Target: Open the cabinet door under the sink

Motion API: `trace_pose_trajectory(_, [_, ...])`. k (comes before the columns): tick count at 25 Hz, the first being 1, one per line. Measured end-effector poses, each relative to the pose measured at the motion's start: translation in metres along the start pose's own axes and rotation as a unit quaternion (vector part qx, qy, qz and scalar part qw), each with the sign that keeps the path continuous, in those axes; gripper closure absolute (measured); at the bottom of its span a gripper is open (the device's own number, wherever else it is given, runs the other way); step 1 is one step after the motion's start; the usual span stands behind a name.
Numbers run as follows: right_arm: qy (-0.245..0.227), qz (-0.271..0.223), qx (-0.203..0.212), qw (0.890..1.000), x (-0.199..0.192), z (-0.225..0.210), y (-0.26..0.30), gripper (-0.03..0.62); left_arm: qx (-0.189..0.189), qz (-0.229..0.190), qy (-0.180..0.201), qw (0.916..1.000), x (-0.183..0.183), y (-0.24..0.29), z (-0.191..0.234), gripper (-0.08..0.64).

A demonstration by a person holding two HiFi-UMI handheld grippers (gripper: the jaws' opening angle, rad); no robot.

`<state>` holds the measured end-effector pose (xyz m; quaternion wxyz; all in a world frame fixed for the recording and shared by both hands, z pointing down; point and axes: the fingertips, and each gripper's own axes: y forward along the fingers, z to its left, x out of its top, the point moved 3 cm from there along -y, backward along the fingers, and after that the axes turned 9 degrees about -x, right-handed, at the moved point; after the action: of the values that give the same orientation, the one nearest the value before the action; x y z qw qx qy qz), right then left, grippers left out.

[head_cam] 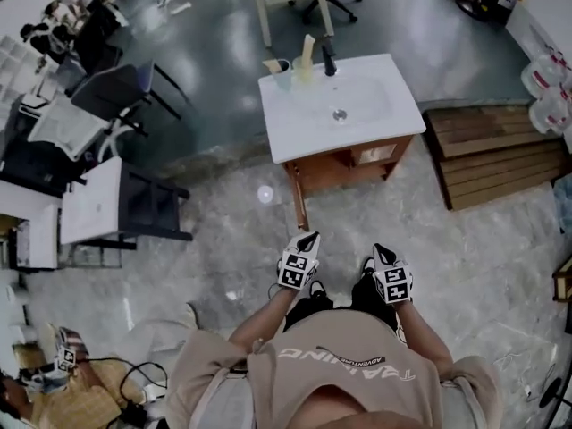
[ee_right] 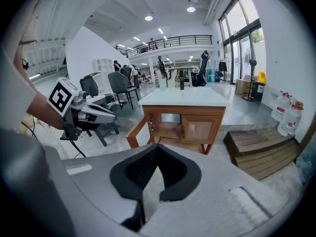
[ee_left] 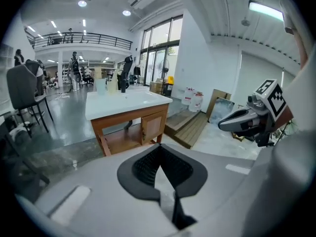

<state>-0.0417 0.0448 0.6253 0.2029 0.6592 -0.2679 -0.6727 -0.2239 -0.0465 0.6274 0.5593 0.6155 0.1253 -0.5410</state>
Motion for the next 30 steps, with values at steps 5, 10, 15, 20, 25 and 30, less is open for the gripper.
trace_pose_trajectory(5, [-0.047,-0.024,0.021,0.998,0.022,-0.055,-0.002,0.591,0.043,-0.021,-0.017,0.9987,0.046,0.003,-0.011,0.545])
trace_pose_trajectory(10, [-0.075,-0.033,0.035,0.996,0.037,-0.113,0.006,0.591,0.074,-0.062,-0.020,0.9951,0.095,0.013,-0.025,0.545])
trace_pose_trajectory(15, [-0.032,-0.055,0.052,0.997,0.072,-0.141,0.008,0.591,0.109,-0.089,-0.035,0.9894,0.117,0.002,-0.034,0.545])
trace_pose_trajectory(20, [-0.005,-0.122,0.087,0.989,0.135,-0.140,-0.008,0.591,0.116,-0.113,-0.035,0.9862,0.137,-0.005,-0.052,0.545])
trace_pose_trajectory(25, [-0.013,-0.191,0.100,0.976,0.192,-0.127,-0.033,0.592,0.099,-0.167,0.003,0.9810,0.190,-0.016,-0.059,0.545])
trace_pose_trajectory(30, [-0.015,-0.235,0.098,0.967,0.228,-0.119,-0.070,0.592,0.086,-0.220,0.053,0.9703,0.244,-0.039,-0.060,0.544])
